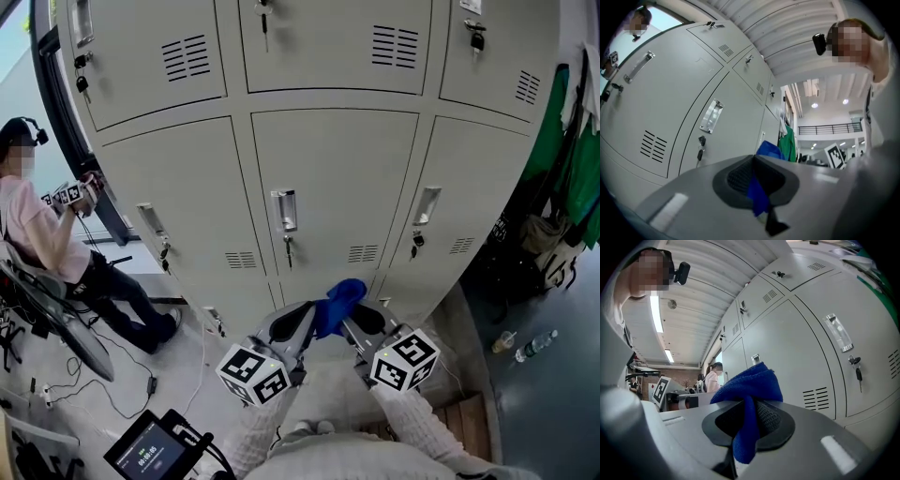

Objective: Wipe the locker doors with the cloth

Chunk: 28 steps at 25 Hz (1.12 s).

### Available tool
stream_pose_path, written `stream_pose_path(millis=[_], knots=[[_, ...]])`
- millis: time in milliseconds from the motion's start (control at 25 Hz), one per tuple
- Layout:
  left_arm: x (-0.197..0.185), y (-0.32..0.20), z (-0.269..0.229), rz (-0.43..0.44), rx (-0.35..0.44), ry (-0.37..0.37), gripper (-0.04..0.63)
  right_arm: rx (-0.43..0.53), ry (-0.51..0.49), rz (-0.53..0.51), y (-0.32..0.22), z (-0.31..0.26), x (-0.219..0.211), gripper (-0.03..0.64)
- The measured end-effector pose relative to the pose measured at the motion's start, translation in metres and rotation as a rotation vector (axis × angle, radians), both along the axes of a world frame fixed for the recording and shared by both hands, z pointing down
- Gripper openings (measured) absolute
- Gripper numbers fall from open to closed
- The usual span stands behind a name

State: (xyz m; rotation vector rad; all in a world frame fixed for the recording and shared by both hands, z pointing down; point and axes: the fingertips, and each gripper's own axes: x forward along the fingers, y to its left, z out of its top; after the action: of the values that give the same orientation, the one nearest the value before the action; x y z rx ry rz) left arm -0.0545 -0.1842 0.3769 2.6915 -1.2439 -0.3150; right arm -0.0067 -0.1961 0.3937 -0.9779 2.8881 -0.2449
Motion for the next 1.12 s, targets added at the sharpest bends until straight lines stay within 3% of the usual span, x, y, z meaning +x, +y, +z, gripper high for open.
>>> stream_pose_path(millis=[400,560,760,960,1120], knots=[[-0.034,-0.026,-0.045,-0.027,0.113,-0.029,0.006,0.13,0.013,-0.054,-0.021,-0.049,-0.046,0.051],[-0.056,-0.041,-0.08,-0.064,0.207,-0.072,0.006,0.232,0.029,-0.052,-0.044,-0.09,-0.055,0.051],[-0.071,-0.059,-0.136,-0.096,0.34,-0.059,0.006,0.402,0.03,-0.069,-0.062,-0.162,-0.085,0.051],[-0.082,-0.073,-0.191,-0.111,0.454,-0.096,0.006,0.566,0.058,0.018,-0.08,-0.231,-0.098,0.051],[-0.09,-0.083,-0.222,-0.116,0.491,-0.117,0.006,0.588,0.115,0.089,-0.099,-0.256,-0.105,0.051]])
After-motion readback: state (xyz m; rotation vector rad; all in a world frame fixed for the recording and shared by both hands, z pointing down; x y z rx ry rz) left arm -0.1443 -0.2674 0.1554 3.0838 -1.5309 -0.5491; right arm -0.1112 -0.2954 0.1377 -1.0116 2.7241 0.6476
